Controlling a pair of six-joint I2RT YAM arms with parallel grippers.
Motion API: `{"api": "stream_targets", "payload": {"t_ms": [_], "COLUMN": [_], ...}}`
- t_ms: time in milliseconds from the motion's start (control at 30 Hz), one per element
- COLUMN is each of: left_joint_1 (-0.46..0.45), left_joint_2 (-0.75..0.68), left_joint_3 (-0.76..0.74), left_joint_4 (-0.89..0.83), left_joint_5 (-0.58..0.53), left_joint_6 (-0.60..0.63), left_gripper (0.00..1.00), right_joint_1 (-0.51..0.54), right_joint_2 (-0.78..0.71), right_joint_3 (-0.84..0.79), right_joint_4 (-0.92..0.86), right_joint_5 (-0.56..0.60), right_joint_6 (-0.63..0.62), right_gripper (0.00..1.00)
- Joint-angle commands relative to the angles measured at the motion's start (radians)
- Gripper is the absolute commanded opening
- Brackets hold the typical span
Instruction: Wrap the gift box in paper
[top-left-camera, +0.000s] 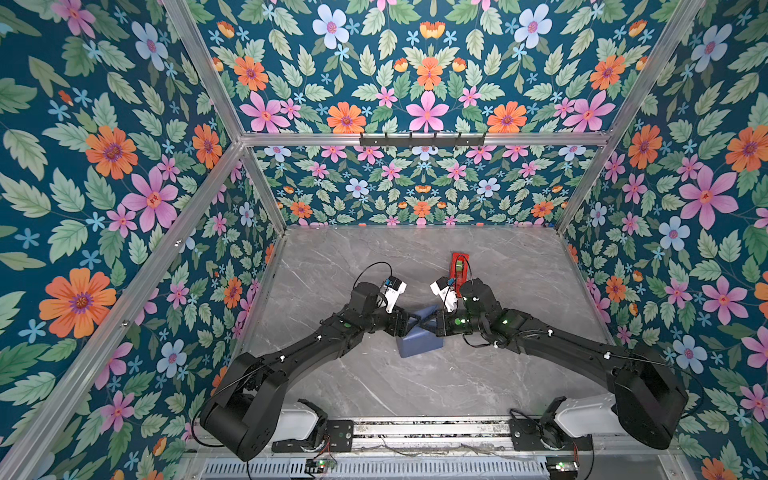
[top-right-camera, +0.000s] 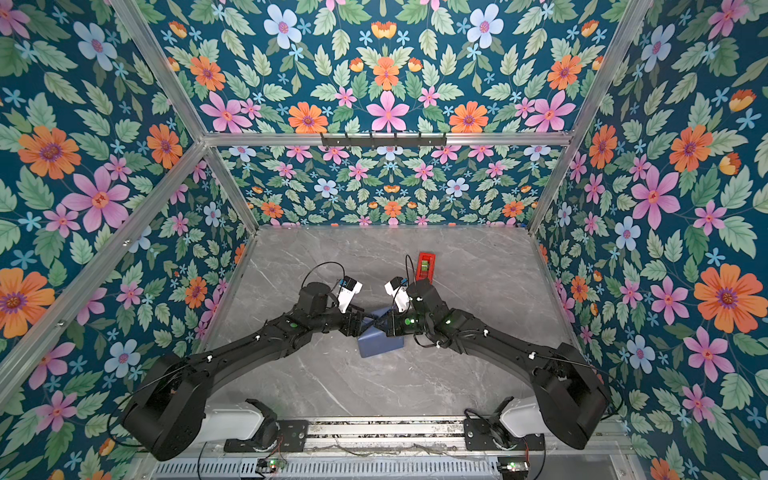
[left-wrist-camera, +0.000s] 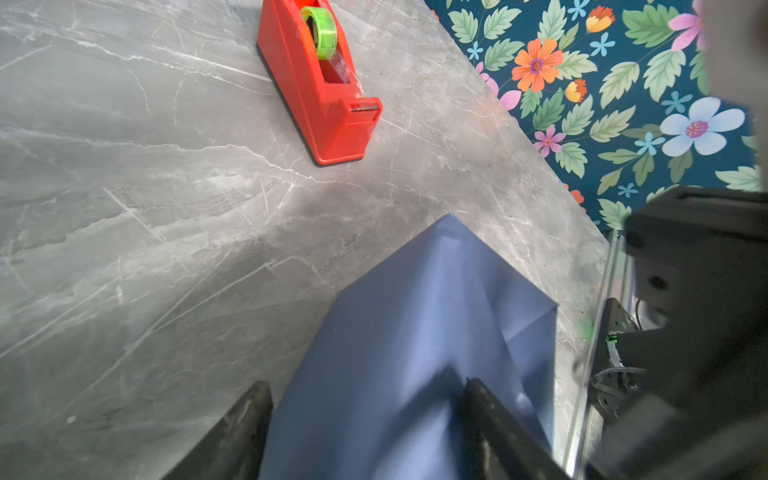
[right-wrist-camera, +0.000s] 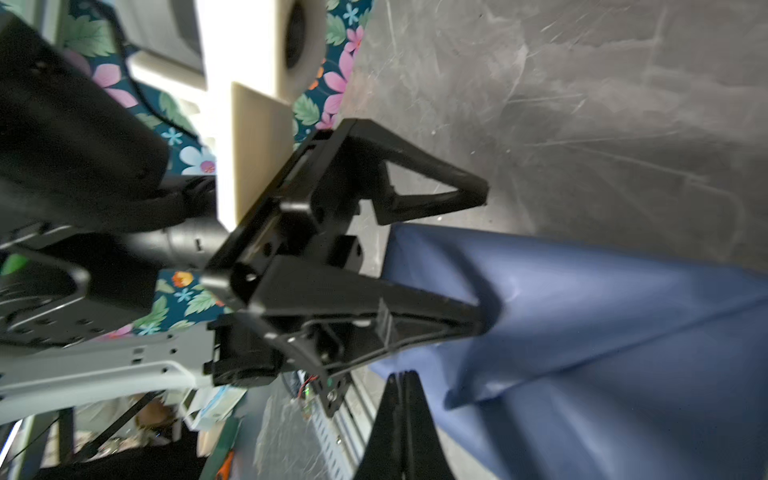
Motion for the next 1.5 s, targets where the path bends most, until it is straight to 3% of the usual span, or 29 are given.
{"api": "stream_targets", "payload": {"t_ms": [0, 533, 1467], "left_joint_1": [-0.001, -0.001, -0.001], "left_joint_2": [0.007, 0.008, -0.027], "left_joint_3": [-0.005, -0.006, 0.010], "left_joint_4": [-0.105, -0.108, -0.098], "left_joint_5": [-0.020, -0.020, -0.033], "left_joint_6": [0.023, 0.024, -0.009], "left_gripper": [0.74, 0.74, 0.74], "right_joint_1": [0.017, 0.027, 0.026], "right_joint_2": [0.005, 0.041, 0.031], "right_joint_3": [-0.028, -0.136, -0.229], "right_joint_4": [0.147, 0.431, 0.431], "right_joint_5": [0.100, 0.166, 0.187], "right_joint_6": [-0.020, 0.073, 0.047], "right_gripper": [0.00, 0.00, 0.00]}}
